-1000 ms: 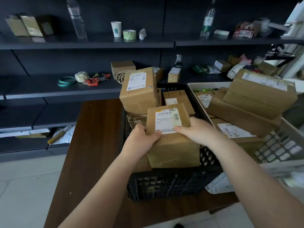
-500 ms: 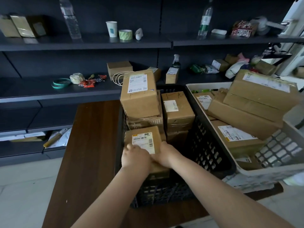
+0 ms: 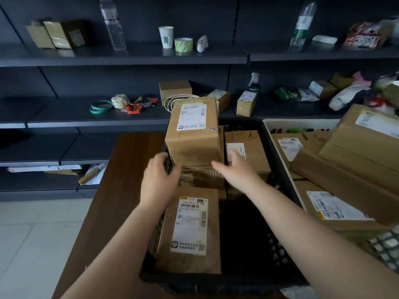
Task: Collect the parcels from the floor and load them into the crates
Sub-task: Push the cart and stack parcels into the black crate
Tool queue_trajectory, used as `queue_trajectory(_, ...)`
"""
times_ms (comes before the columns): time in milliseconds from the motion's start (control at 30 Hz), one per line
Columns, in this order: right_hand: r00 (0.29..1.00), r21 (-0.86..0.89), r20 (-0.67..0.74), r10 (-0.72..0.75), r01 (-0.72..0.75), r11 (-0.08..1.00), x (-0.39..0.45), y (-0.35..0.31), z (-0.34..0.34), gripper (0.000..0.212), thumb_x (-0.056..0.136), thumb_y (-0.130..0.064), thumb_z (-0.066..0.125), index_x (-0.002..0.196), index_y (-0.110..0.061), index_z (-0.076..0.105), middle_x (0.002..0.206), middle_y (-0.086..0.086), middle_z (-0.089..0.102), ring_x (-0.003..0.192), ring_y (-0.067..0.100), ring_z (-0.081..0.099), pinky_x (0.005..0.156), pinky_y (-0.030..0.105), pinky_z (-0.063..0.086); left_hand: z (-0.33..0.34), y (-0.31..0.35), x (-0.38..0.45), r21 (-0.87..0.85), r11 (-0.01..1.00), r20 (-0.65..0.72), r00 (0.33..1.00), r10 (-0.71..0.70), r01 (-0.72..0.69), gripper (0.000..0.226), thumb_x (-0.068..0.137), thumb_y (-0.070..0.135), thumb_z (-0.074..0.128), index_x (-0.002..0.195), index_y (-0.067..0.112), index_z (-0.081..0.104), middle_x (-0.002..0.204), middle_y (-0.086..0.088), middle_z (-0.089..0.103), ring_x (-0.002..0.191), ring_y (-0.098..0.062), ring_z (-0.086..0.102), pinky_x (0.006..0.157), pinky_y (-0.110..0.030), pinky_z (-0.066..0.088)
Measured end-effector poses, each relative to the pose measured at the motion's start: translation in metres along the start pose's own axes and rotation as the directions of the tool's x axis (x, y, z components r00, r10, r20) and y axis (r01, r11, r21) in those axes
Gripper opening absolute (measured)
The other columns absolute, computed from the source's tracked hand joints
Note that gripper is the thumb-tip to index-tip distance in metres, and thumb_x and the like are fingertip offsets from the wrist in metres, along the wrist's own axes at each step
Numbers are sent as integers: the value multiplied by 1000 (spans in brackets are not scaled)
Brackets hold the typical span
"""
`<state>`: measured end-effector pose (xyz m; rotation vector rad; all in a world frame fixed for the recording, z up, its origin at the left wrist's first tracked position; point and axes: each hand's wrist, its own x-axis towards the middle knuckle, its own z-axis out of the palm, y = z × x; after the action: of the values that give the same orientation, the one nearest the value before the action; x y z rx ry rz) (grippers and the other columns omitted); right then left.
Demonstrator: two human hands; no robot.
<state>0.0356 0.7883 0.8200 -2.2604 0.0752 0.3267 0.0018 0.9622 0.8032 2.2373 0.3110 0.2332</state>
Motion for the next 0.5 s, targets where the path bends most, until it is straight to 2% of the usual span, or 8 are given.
queue_trajectory(67, 998, 176, -64, -23, 34, 984, 25, -17, -17, 80, 86, -55, 55, 149, -22, 18, 153, 1, 31, 136, 24, 37, 106, 39, 36, -6, 13, 33, -232, 962, -74, 983, -167, 146, 58, 90, 37, 56, 141, 17, 37, 143, -4, 43, 129, -21, 44, 101, -35, 37)
queue_trajectory(133, 998, 302, -62, -13, 31, 953, 50, -30, -22, 87, 83, -60, 55, 151, -26, 13, 155, -1, 26, 138, 24, 33, 108, 43, 35, -5, 22, 66, -369, 880, -8, 946, -324, 298, 64, 90, 41, 54, 144, 17, 31, 147, -5, 39, 132, -23, 41, 106, -37, 35)
queue_trajectory(200, 1000, 349, -17, -4, 9, 937, 68, -36, -19, 84, 85, -59, 54, 150, -24, 15, 153, -1, 30, 137, 24, 35, 105, 39, 34, 1, 30, 87, -431, 803, 102, 907, -409, 411, 66, 89, 46, 52, 145, 17, 31, 145, -5, 41, 129, -25, 43, 108, -39, 37)
queue_trajectory(267, 999, 386, 31, -9, -4, 922, 81, -35, -12, 75, 86, -58, 53, 147, -23, 28, 145, -1, 43, 127, 23, 46, 98, 37, 40, 11, 37, 92, -421, 788, 157, 892, -423, 448, 63, 89, 48, 51, 142, 17, 36, 133, -3, 48, 116, -22, 49, 101, -37, 41)
queue_trajectory(367, 1000, 478, 6, 12, -14, 878, 80, -28, -14, 64, 85, -49, 61, 138, -20, 40, 131, -1, 55, 111, 20, 55, 93, 36, 47, 25, 48, 84, -470, 804, 99, 926, -363, 366, 52, 89, 41, 57, 133, 17, 46, 119, -1, 54, 99, -17, 53, 86, -34, 46)
queue_trajectory(433, 999, 515, -42, 8, 15, 857, 69, -20, -29, 61, 83, -42, 67, 134, -20, 42, 125, -2, 57, 107, 17, 56, 93, 38, 48, 29, 58, 70, -521, 788, 110, 941, -320, 329, 47, 85, 38, 63, 125, 17, 49, 117, -2, 58, 99, -18, 57, 90, -39, 51)
queue_trajectory(500, 997, 514, -77, -5, 44, 857, 52, -9, -53, 60, 80, -37, 71, 131, -22, 45, 121, -3, 60, 105, 17, 58, 92, 39, 49, 30, 68, 54, -527, 796, 148, 954, -260, 298, 50, 83, 36, 67, 126, 18, 50, 115, 0, 58, 100, -17, 59, 91, -41, 53)
